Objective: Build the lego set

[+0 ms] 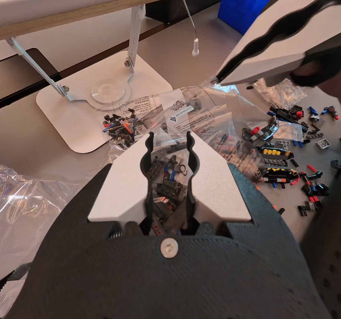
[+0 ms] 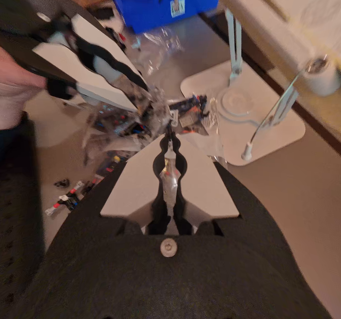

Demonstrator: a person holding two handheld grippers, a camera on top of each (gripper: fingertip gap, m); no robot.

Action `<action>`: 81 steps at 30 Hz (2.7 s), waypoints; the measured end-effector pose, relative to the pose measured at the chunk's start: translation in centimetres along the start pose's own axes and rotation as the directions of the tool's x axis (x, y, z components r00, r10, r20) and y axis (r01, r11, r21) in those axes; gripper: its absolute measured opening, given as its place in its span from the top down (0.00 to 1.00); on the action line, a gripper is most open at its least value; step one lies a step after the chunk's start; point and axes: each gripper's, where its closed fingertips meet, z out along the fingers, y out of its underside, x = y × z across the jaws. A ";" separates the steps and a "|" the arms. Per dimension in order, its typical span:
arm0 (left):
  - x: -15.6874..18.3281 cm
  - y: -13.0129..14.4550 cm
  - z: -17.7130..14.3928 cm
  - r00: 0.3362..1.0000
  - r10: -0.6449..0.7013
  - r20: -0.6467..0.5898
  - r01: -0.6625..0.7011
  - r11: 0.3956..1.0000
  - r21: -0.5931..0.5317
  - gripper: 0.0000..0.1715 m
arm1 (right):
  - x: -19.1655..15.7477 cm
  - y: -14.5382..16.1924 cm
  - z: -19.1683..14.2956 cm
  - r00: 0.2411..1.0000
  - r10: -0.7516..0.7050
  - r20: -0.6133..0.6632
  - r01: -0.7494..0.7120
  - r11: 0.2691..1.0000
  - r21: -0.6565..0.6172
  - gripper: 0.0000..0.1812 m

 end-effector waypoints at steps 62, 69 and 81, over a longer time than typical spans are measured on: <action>-1.1 0.2 0.1 0.997 0.078 0.015 -0.079 0.997 0.027 1.00 | -1.8 1.2 3.3 0.979 0.082 0.186 -0.090 0.995 0.040 0.96; -3.1 -1.5 -2.7 0.998 -0.065 -0.018 0.067 0.978 0.195 1.00 | 0.1 1.2 3.4 0.982 0.136 0.134 -0.146 0.987 0.064 0.89; -4.8 -2.4 -5.0 0.976 -0.198 -0.092 0.217 0.921 0.324 1.00 | 2.5 -0.9 1.3 0.992 0.123 0.033 -0.127 0.968 0.215 0.86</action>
